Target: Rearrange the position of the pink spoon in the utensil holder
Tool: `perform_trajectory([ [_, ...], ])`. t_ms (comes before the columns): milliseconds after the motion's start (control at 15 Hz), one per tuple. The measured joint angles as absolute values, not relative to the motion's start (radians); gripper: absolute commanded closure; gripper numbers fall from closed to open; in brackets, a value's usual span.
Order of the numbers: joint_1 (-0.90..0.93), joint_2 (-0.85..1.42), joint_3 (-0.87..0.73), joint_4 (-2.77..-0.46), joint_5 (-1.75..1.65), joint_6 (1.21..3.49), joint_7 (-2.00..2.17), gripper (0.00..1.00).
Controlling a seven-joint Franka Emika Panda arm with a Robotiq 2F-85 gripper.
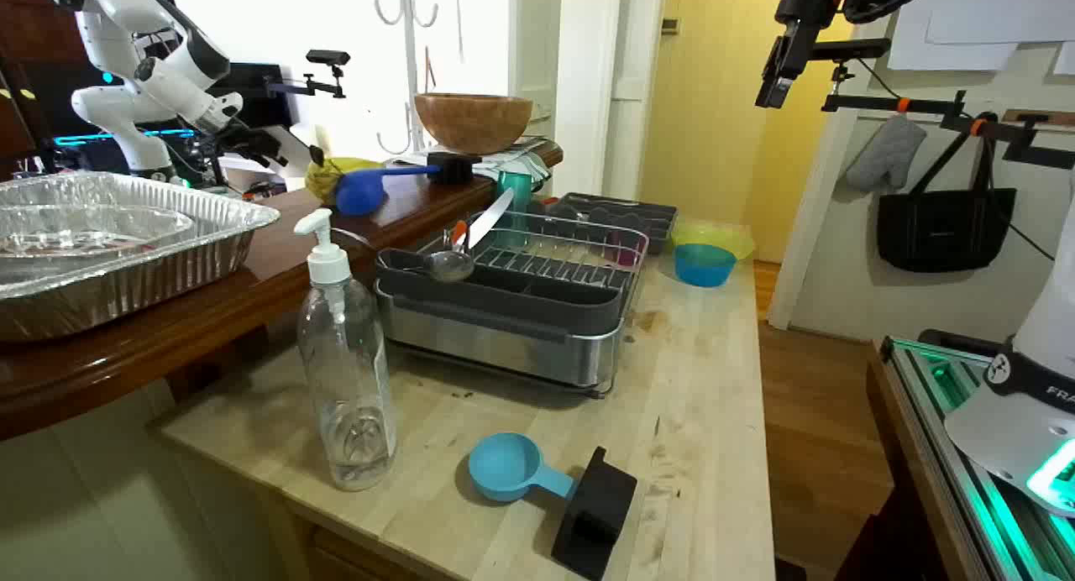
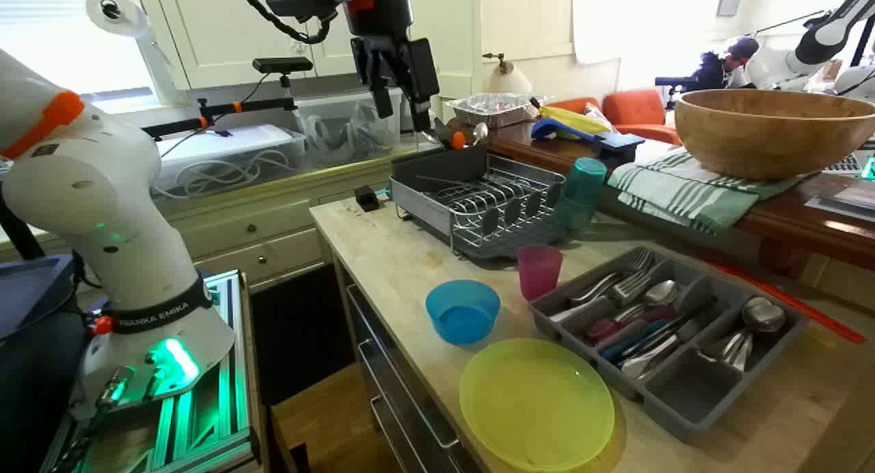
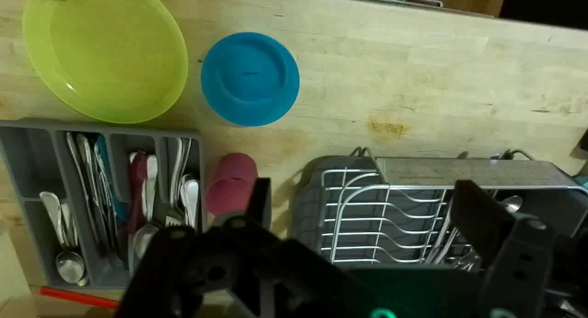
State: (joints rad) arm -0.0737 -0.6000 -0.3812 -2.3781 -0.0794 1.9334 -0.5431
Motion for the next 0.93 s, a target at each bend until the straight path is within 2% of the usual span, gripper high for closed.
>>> perform_trajectory([
  [533, -0.076, -0.598, -0.380, -2.378, -0.078, 1.948, -0.530, 0.00],
  [933, -0.128, -0.457, -0.382, -2.363, -0.063, 2.158, -0.383, 0.00],
])
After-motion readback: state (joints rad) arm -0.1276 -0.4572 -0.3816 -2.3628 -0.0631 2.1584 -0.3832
